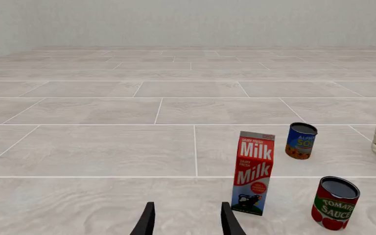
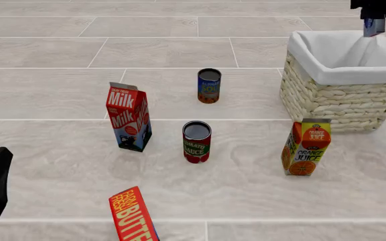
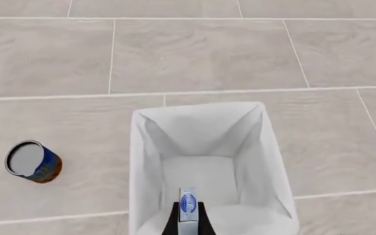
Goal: Pick the cream cheese and place it in the basket.
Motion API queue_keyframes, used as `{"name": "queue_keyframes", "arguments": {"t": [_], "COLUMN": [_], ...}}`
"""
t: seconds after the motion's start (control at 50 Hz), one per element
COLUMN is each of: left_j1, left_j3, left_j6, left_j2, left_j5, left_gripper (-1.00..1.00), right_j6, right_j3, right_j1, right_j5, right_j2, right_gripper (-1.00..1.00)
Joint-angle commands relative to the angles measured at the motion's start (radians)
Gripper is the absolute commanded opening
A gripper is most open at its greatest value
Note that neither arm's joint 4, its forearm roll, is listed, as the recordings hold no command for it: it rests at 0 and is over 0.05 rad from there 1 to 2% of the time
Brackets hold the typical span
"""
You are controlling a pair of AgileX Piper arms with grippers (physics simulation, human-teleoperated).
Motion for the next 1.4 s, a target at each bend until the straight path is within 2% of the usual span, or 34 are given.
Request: {"name": "queue_keyframes", "arguments": {"t": [0.02,0.16,0.24,0.4,0.5,0.54,0.8,1.16,1.4], "left_j1": [0.0,0.0,0.0,0.0,0.0,0.0,0.0,0.0,0.0], "left_j3": [0.0,0.0,0.0,0.0,0.0,0.0,0.0,0.0,0.0], "left_j6": [0.0,0.0,0.0,0.0,0.0,0.0,0.0,0.0,0.0], "left_j2": [0.0,0.0,0.0,0.0,0.0,0.0,0.0,0.0,0.0], "left_j5": [0.0,0.0,0.0,0.0,0.0,0.0,0.0,0.0,0.0], "left_gripper": [1.0,1.0,1.0,1.0,1.0,1.0,1.0,1.0,1.0], "right_j6": [-0.012,-0.024,-0.05,-0.047,-0.068,-0.05,-0.109,-0.098,-0.108], "right_j3": [-0.089,-0.144,-0.2,-0.278,-0.306,-0.323,-0.307,-0.292,-0.281], "right_j1": [-0.014,-0.005,-0.016,-0.017,-0.023,-0.015,-0.016,-0.007,-0.029], "right_j5": [0.043,0.082,0.119,0.182,0.212,0.215,0.218,0.192,0.175], "right_j2": [0.084,0.124,0.169,0.222,0.255,0.262,0.315,0.343,0.344], "right_gripper": [-1.0,-1.0,-1.0,-1.0,-1.0,-1.0,-1.0,-1.0,-1.0]}}
